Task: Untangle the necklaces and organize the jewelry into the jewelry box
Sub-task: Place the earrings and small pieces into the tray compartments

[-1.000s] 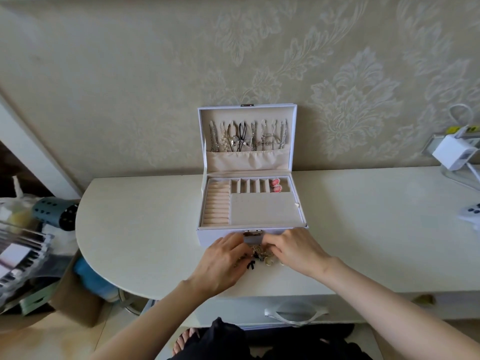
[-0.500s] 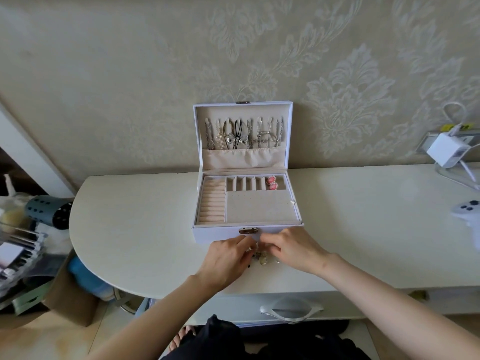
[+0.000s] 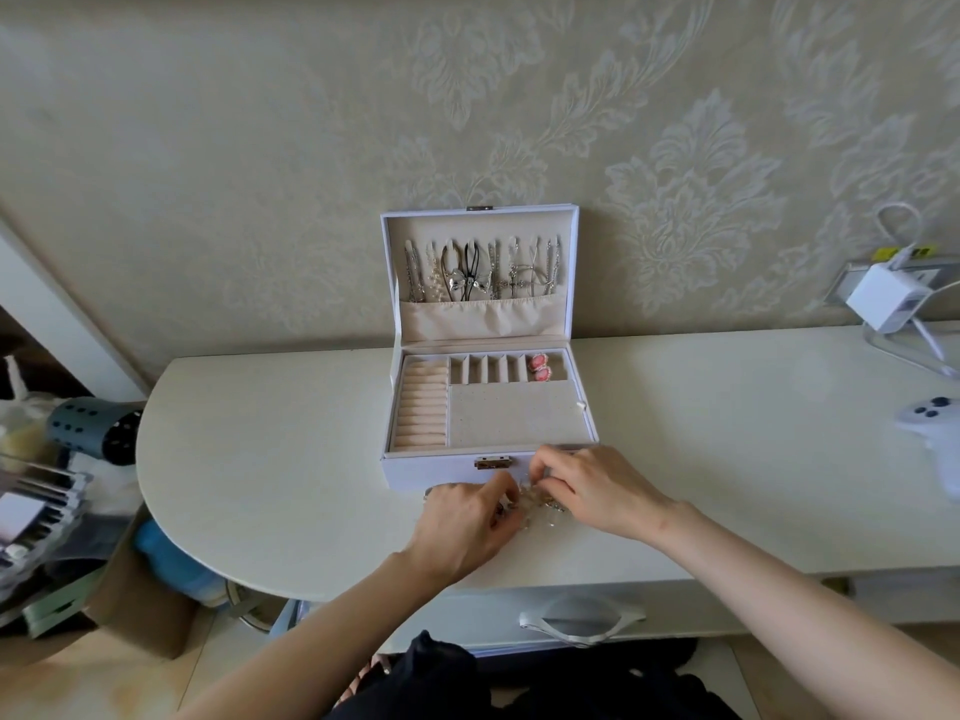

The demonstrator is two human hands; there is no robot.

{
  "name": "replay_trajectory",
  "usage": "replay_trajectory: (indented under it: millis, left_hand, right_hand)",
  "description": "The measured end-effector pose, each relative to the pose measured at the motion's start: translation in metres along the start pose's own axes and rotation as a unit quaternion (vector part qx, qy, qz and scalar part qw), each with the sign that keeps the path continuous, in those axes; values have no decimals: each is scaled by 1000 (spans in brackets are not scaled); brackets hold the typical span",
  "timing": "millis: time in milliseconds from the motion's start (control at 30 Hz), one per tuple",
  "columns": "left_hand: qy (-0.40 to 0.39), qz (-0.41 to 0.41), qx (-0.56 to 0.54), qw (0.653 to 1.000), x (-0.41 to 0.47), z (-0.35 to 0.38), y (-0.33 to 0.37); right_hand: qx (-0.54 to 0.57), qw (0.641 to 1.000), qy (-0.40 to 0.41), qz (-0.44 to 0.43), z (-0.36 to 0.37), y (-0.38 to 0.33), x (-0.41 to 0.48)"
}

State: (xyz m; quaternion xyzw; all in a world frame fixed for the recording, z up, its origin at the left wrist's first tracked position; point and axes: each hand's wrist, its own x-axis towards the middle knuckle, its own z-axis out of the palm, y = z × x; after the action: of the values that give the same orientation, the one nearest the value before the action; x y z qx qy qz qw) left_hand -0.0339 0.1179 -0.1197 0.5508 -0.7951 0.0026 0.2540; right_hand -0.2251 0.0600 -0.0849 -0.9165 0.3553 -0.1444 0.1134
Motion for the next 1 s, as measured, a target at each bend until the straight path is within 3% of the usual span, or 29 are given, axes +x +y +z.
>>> replay_trajectory:
  millis: [167, 433, 600, 700, 800, 1000]
  left_hand:
    - [-86, -57, 86, 991, 12, 3, 15]
    - [-137, -91, 120, 979, 24, 5, 25]
    - [-77, -16, 103, 992, 22, -3, 23]
    - [-25, -17, -5, 1000, 19, -2, 18]
    - [-52, -29, -102, 993, 17, -10, 15]
    - [59, 63, -148, 985, 27, -25, 14]
  right_hand:
    - [4, 999, 47, 13, -9, 6, -14]
    - [32, 993, 116, 5, -7, 7, -27]
    - [69, 982, 175, 16, -6, 8, -24]
    - [82, 975, 203, 23, -8, 8, -18]
    - [77, 974, 209, 38, -8, 7, -11]
    - [-59, 975, 207, 58, -9, 5, 13]
